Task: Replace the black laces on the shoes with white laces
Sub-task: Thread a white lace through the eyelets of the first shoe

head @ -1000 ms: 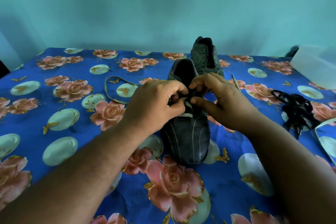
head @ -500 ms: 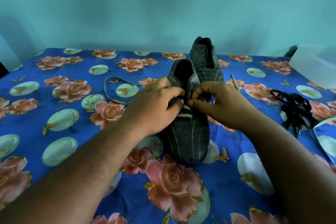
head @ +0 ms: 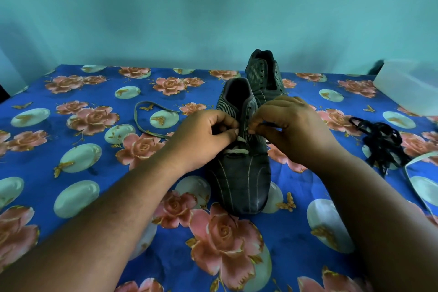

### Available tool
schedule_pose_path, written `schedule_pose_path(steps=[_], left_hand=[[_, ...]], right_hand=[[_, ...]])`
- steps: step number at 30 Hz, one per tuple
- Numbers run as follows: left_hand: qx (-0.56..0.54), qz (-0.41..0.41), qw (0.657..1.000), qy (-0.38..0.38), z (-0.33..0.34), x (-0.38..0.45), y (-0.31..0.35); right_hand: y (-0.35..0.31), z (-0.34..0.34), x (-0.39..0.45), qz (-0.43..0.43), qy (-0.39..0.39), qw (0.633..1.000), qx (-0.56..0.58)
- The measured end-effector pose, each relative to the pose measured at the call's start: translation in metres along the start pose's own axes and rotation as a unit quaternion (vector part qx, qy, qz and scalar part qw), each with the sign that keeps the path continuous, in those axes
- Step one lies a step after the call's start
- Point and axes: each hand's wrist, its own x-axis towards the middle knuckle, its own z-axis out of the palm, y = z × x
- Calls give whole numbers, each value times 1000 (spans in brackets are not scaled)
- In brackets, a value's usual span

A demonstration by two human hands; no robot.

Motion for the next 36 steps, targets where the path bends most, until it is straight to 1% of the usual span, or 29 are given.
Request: schedule_pose_path(steps=[2,4,6,9,11,15,18,20,23,25,27,30,31,34,36], left_hand=[[-22,-22,999,-17,-3,1,2],[-13,-32,999,-28,-5,2,3],[22,-35,999,-30,-4,3,5],[53,-55,997,-25,-2,4,9],[47,-75,996,-33,-4,4,9],[36,-94,994,-46,-5,3,10],[33,-108,992,-53,-4,4,11],[13,-124,990,-61,-4,3,13],[-29,-138,987,-70,-5,3,14],[-54,-145,985,-74,-5,3,12],[-71,-152,983,-77,-5,4,9],[-83,-152,981,-88,-5,5,4],[-85,-149,981,-91,-6,5,3],[-73,-138,983,-95,-7,5,1],[-51,-126,986,-91,-7,5,1]], right_hand=[[-4,-2,-2,55,-11,995,83],[-3,-1,-5,89,-28,987,130],[-4,-1,-6,71,-31,990,115],[-1,1,-1,10,-2,998,55],[2,2,-2,9,-4,998,69],[0,2,-6,122,-55,977,167],[-5,3,-4,206,-66,954,209],[-9,2,-2,249,-70,945,201],[-14,0,0,276,-85,947,143],[-17,0,2,300,-99,937,147],[-21,1,4,333,-99,920,180],[-28,-2,5,394,-74,877,266],[-30,-4,5,403,-72,868,282],[-33,-8,4,404,-71,857,311],[-33,-7,4,391,-67,859,323]])
